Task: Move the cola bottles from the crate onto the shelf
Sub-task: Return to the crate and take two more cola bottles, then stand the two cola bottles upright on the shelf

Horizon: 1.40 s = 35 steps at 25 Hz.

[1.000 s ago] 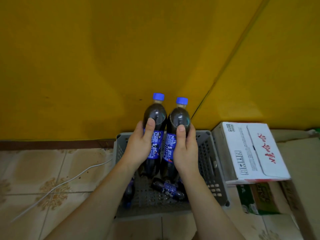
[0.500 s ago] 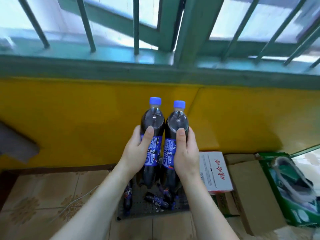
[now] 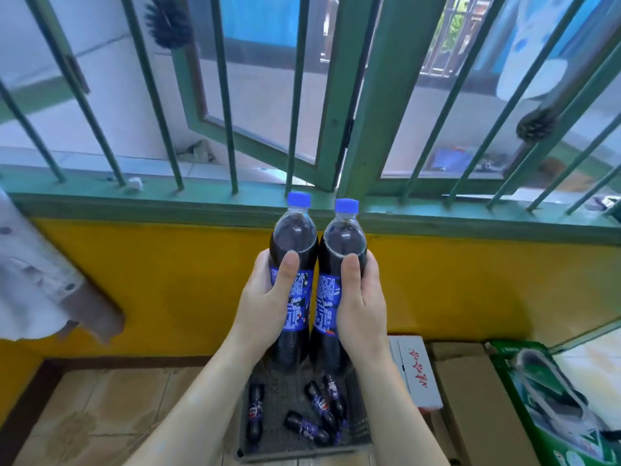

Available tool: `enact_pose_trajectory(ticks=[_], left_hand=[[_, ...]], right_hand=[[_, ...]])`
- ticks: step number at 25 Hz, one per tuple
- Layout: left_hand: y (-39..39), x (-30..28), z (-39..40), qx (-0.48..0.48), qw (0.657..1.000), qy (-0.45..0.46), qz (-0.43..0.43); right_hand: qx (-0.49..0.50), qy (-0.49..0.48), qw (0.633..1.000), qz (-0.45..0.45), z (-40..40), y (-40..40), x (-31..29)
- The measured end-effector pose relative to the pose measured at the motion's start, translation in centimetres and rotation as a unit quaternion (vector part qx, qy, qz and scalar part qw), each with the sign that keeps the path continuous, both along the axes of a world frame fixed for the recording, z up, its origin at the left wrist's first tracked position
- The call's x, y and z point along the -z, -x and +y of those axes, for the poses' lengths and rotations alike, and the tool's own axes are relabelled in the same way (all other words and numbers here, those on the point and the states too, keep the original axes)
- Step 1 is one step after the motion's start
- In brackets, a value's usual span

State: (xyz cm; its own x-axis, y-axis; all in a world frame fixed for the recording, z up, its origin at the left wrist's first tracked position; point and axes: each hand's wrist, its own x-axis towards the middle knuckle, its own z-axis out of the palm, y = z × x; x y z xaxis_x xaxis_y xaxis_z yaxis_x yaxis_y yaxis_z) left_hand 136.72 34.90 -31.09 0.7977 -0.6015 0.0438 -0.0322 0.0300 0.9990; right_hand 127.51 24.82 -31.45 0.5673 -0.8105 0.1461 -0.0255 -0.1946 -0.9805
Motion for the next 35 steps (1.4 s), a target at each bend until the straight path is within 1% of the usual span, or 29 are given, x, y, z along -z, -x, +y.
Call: enact_pose_trajectory(ticks=[6, 10, 13, 19, 22, 26, 29, 35], left_hand=[[0.3, -3.8, 5.2, -0.020, 0.999, 0.034, -0.003], [0.2, -5.4, 9.5, -0.086, 0.995, 0.026, -0.041], [0.7, -6.6, 12.8, -0.154, 0.986, 0.032, -0.059], [3.4, -9.0, 17.7, -0.294, 0.950, 0.058, -0.083], [6.3, -9.0, 20.3, -0.363, 0.926, 0.075, -0.072], [11.6, -8.9, 23.4, -0.461, 0.880, 0.079, -0.076], [15.3, -9.2, 26.1, -0.517, 0.848, 0.074, -0.087], [24.4, -9.5, 31.5, -0.638, 0.759, 0.052, -0.117]], right_hand=[[-0.041, 0.006, 0.998, -0.047, 4.3, -0.7, -3.6], [-0.094, 0.011, 0.993, -0.069, 7.8, -2.0, -4.9], [-0.159, 0.016, 0.984, -0.083, 10.4, -3.2, -5.9], [-0.293, 0.009, 0.951, -0.102, 14.7, -4.6, -7.6], [-0.376, -0.001, 0.920, -0.112, 17.1, -3.9, -8.0], [-0.475, -0.011, 0.874, -0.103, 21.1, -1.6, -7.7], [-0.539, -0.007, 0.835, -0.114, 24.2, 0.4, -7.9], [-0.658, -0.018, 0.743, -0.121, 31.4, 6.7, -8.8]])
